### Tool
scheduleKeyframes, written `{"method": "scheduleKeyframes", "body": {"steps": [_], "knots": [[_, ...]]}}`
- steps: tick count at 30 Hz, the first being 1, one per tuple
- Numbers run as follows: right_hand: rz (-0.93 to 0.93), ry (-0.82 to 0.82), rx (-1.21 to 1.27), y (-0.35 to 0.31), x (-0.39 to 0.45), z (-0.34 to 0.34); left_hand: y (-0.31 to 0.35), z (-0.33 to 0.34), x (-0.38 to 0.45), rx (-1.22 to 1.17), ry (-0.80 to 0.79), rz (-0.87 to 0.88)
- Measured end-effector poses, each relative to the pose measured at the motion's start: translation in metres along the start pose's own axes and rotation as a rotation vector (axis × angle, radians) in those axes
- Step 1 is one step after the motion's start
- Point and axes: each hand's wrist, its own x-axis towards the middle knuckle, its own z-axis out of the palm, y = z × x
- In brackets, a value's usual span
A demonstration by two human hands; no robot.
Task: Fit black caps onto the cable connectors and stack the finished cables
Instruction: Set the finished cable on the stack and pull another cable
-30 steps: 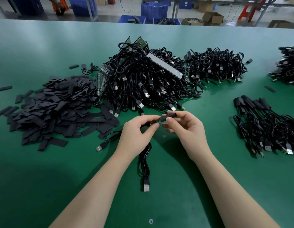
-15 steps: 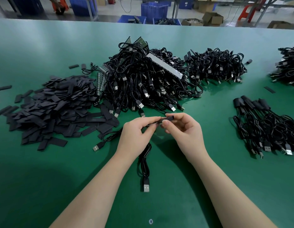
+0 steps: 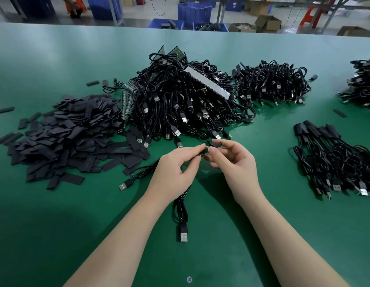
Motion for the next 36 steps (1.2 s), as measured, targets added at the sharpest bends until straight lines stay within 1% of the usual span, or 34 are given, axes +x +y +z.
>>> {"method": "scheduleKeyframes", "body": {"steps": [5,8,11,14,18,23,28,31,36], "knots": [[-0.028,-0.040,-0.012,-0.001,-0.001,0.000,0.003,-0.003,-0.001,-0.021,-0.018,-0.098],[-0.035,-0.049,-0.002,-0.002,-0.001,-0.001,0.003,-0.005,0.000,-0.005,0.014,-0.128],[-0.039,-0.062,-0.007,-0.002,-0.001,-0.001,0.004,-0.008,0.001,0.122,0.066,-0.104],[-0.051,-0.104,-0.020,-0.002,-0.002,0.001,0.007,-0.008,-0.001,0.134,0.069,-0.067],[-0.041,-0.048,0.020,-0.003,-0.001,0.001,0.012,-0.005,-0.001,0.166,0.005,-0.071],[-0.020,-0.011,0.052,-0.002,-0.002,0.002,0.012,-0.001,-0.002,0.198,0.080,-0.121],[-0.036,-0.047,-0.030,0.000,-0.003,0.004,0.015,0.000,-0.004,0.203,0.127,-0.070],[-0.027,-0.002,-0.009,0.000,-0.004,0.004,0.016,-0.001,-0.002,0.216,0.092,-0.029],[-0.012,0.028,0.030,0.000,-0.003,0.004,0.016,-0.001,-0.002,0.232,0.157,0.034]]}}
